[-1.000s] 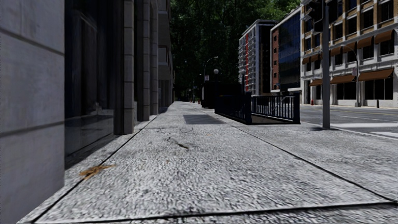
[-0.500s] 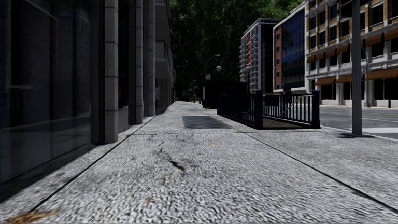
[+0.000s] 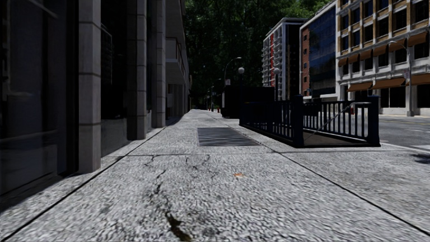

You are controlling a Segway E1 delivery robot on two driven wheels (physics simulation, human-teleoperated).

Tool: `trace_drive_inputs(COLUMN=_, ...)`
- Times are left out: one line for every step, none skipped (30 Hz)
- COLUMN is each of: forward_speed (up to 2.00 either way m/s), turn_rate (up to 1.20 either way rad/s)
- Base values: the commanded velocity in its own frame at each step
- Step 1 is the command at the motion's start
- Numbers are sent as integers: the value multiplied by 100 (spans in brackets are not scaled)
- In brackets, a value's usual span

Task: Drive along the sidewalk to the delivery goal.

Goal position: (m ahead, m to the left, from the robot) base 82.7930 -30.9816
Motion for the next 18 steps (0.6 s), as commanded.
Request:
trace_drive_inputs(forward_speed=200, turn_rate=0)
trace_drive_inputs(forward_speed=200, turn_rate=0)
trace_drive_inputs(forward_speed=200, turn_rate=0)
trace_drive_inputs(forward_speed=200, turn_rate=0)
trace_drive_inputs(forward_speed=200, turn_rate=0)
trace_drive_inputs(forward_speed=200, turn_rate=1)
trace_drive_inputs(forward_speed=200, turn_rate=9)
trace_drive_inputs(forward_speed=200, turn_rate=9)
trace_drive_inputs(forward_speed=200, turn_rate=15)
trace_drive_inputs(forward_speed=200, turn_rate=18)
trace_drive_inputs(forward_speed=200, turn_rate=18)
trace_drive_inputs(forward_speed=200, turn_rate=18)
trace_drive_inputs(forward_speed=200, turn_rate=19)
trace_drive_inputs(forward_speed=200, turn_rate=19)
trace_drive_inputs(forward_speed=200, turn_rate=19)
trace_drive_inputs(forward_speed=200, turn_rate=19)
trace_drive_inputs(forward_speed=200, turn_rate=19)
trace_drive_inputs(forward_speed=200, turn_rate=19)
